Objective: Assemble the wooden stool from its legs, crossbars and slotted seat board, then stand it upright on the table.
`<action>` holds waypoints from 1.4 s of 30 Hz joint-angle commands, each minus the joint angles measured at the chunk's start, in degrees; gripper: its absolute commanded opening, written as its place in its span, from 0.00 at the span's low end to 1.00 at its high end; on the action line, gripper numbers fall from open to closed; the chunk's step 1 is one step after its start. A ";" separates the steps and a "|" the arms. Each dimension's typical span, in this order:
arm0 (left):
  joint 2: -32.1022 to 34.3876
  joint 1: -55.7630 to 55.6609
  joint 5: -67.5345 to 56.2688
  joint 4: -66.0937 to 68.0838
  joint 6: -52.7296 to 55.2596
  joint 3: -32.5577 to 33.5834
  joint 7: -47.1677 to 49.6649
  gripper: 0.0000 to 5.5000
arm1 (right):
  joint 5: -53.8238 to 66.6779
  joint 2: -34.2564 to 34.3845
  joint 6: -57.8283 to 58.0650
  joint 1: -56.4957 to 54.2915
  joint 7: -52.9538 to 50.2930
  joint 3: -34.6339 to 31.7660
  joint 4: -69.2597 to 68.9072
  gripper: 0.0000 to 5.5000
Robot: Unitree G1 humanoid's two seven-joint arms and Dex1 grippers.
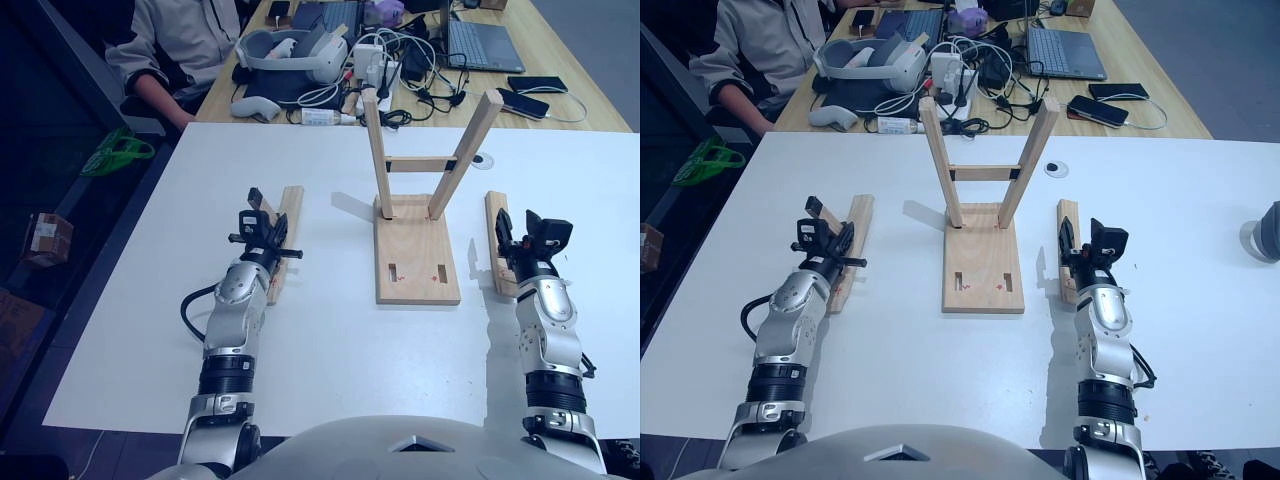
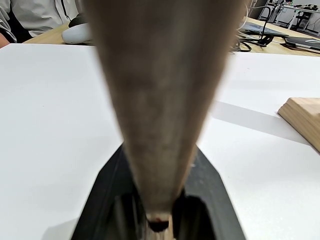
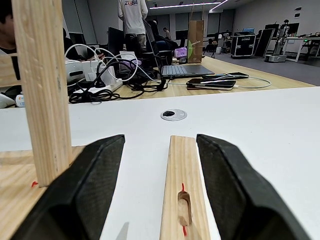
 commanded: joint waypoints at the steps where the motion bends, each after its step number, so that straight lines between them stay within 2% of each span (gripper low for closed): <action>1: 0.21 -1.15 -0.03 0.03 -0.76 0.09 -0.19 0.11 | 0.15 -0.11 0.28 -0.52 -0.13 -0.25 0.63 0.49; 27: 0.65 -0.74 1.21 -0.37 0.62 -1.16 -0.36 0.11 | 0.41 -0.26 0.70 -0.96 0.12 -0.24 1.28 0.49; 42: 0.31 -1.78 -1.22 0.57 1.15 1.77 0.52 0.11 | 0.26 -0.25 1.13 -0.98 -0.12 -0.15 1.14 0.49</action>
